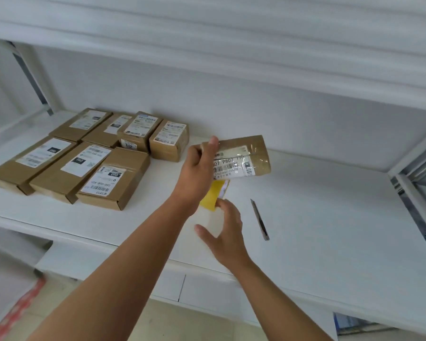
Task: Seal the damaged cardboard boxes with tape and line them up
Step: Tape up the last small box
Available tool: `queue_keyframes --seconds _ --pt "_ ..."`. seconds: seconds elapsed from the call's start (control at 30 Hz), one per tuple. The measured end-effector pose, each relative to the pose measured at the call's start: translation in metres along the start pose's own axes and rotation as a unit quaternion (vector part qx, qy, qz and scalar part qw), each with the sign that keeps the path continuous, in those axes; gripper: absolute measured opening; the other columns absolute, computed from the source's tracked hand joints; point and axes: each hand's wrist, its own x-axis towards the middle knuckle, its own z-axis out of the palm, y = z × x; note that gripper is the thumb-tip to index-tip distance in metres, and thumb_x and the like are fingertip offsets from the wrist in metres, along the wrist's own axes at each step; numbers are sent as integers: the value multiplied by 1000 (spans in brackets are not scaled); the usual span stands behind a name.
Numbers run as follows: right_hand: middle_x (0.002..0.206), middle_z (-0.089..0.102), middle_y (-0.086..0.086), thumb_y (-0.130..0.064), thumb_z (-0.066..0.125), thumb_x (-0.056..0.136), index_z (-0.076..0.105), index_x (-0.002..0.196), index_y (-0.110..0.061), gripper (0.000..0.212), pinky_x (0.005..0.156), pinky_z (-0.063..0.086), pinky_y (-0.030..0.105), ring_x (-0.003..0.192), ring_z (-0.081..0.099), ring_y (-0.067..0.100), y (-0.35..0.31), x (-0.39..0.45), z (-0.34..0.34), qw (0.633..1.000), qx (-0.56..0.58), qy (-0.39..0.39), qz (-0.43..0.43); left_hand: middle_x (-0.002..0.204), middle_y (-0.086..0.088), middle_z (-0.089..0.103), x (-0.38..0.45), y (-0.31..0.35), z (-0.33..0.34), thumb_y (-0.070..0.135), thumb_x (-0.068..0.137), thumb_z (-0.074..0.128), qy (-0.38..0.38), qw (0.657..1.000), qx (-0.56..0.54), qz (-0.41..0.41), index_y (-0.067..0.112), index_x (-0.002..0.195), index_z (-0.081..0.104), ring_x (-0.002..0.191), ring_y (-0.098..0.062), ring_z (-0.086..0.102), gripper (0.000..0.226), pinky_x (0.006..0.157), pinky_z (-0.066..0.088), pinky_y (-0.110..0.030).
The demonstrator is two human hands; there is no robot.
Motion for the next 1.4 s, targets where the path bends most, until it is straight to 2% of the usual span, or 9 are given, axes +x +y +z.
queue_keyframes --seconds 0.13,0.27,0.43,0.57,0.67,0.83,1.07,1.3,1.4 --pt "119 58 0 -27 60 97 57 117 -16 23 99 34 19 107 40 -6 0 14 -12 999 25 -23 39 94 3 66 5 2 -9 62 87 56 10 1000 8 8 13 107 59 84 -2 67 53 69 50 -19" --pt "104 59 -22 -31 43 103 47 107 -29 6 79 36 5 95 52 -13 -8 1 -34 986 90 -121 69 95 -7 73 31 0 -39 53 95 55 27 999 -33 -29 3 115 60 86 -16 72 54 69 56 -26" --pt "77 51 -26 -43 40 95 48 95 -20 24 71 37 11 75 47 -2 -20 -26 -48 971 196 -114 81 100 -9 69 54 -39 -68 60 91 56 82 992 45 -84 8 110 57 89 -21 68 56 82 56 -41" --pt "77 54 -20 -37 47 92 51 89 -19 19 74 39 13 77 49 -1 -38 -21 -66 948 295 -86 85 84 -7 63 43 -74 -67 52 93 59 60 986 138 -68 6 95 53 73 -19 61 47 57 46 -26" --pt "85 61 -5 -33 58 88 56 87 -19 14 79 42 29 83 56 13 -55 0 -79 923 376 -39 67 88 -6 63 29 -86 -54 50 91 63 4 964 263 -28 5 100 53 76 -21 62 46 61 50 -32" --pt "110 70 22 -34 54 92 45 129 11 59 76 56 43 85 71 33 -73 52 -103 858 509 -22 62 80 11 65 4 -75 -45 38 91 65 -171 932 318 17 14 100 58 73 -15 59 26 61 45 -21" --pt "124 67 15 -29 46 103 36 142 7 54 88 52 48 94 70 33 -54 99 -123 872 477 27 111 76 12 62 -24 -55 -40 56 95 51 -282 939 195 21 18 97 63 70 -5 59 40 63 46 -18" --pt "125 67 13 -35 52 100 37 142 4 59 86 55 45 97 71 34 -37 112 -116 875 467 31 123 80 4 67 -35 -59 -40 49 97 34 -248 959 120 -64 14 107 68 71 -7 60 49 60 44 -17" --pt "123 69 11 -37 51 100 39 140 3 57 83 57 43 97 71 35 -36 120 -114 878 461 25 126 91 -2 66 -35 -58 -36 57 87 52 -250 965 79 -20 10 107 65 80 -12 62 53 68 48 -24"
